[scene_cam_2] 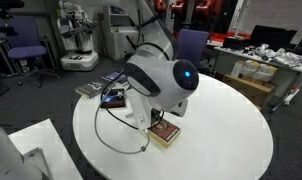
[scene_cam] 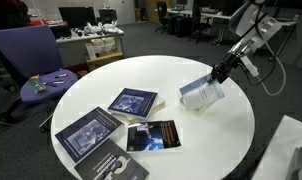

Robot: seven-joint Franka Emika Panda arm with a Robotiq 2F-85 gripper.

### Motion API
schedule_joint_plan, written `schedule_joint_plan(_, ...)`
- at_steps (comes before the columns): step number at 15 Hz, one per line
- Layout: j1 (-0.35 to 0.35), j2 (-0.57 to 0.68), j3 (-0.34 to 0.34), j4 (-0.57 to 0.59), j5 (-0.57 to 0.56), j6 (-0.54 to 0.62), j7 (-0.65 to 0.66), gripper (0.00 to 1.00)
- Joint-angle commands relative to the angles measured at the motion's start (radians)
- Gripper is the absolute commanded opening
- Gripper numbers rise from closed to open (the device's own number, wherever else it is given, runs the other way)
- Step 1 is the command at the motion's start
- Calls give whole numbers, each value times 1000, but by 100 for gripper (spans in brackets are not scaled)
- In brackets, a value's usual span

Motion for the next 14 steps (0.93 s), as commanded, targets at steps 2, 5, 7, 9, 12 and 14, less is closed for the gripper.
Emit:
schedule_joint_plan(2,-68,94,-13,143,-73,-253,11,4)
schedule_joint_plan(5,-100,169,-11,226,-88,-387,19,4)
schedule_joint_plan(7,-115,219,-9,279,-95,-447,35,4)
schedule_joint_plan(9,-122,260,-10,320,-94,-456,52,4)
schedule_joint_plan(12,-122,302,-17,359,-84,-374,91,4)
schedule_joint_plan(14,-133,330,-19,393,-92,-361,116,4)
